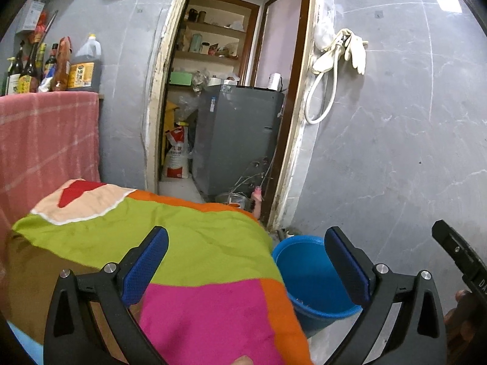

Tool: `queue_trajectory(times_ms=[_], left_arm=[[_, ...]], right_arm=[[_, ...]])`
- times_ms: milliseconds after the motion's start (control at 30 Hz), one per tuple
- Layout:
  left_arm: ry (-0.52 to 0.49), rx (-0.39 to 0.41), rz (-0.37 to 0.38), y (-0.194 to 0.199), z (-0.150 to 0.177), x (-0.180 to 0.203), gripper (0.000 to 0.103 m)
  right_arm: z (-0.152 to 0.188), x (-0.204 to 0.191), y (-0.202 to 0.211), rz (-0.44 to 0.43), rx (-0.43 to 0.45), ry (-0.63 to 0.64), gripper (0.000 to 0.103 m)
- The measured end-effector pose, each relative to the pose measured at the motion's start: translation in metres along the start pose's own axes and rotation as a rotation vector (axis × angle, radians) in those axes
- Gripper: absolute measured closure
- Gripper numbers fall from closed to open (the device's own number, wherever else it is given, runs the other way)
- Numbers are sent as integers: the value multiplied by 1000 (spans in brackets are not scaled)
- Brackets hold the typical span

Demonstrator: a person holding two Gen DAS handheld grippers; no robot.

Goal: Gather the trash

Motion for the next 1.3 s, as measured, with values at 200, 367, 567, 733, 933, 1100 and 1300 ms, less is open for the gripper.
queue_trajectory(times_ms=[200, 367, 567, 733, 933, 1100, 1300], left_arm=[[-17, 12, -7, 32, 12, -8, 2], [-8, 25, -12, 57, 20, -20, 2], [-10, 40, -32, 81, 30, -31, 2], [-14, 48, -46, 96, 39, -37, 2], [-10, 55, -57, 108, 47, -43, 2], [-32, 63, -56, 116, 56, -44, 2], [-33, 83, -47, 124, 64, -44, 2]], right_arm=[[3, -15, 35, 39, 21, 4, 0], [10, -26, 57, 60, 11, 4, 0], [16, -39, 76, 78, 6, 6, 0], [21, -48, 87, 91, 8, 21, 0], [25, -59, 98, 110, 16, 59, 0], [33, -66, 106, 118, 22, 72, 0], [44, -72, 111, 131, 15, 79, 0]])
Point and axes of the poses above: each gripper's, at about its wrist camera, not at the fingertips, and y roughly against the way its jaws point, x to its right, z to its underside, the point moved 3 cm from there along -y, roughly the way its jaws point, and after that the axes turned 15 degrees about y, right-handed, at the moved point
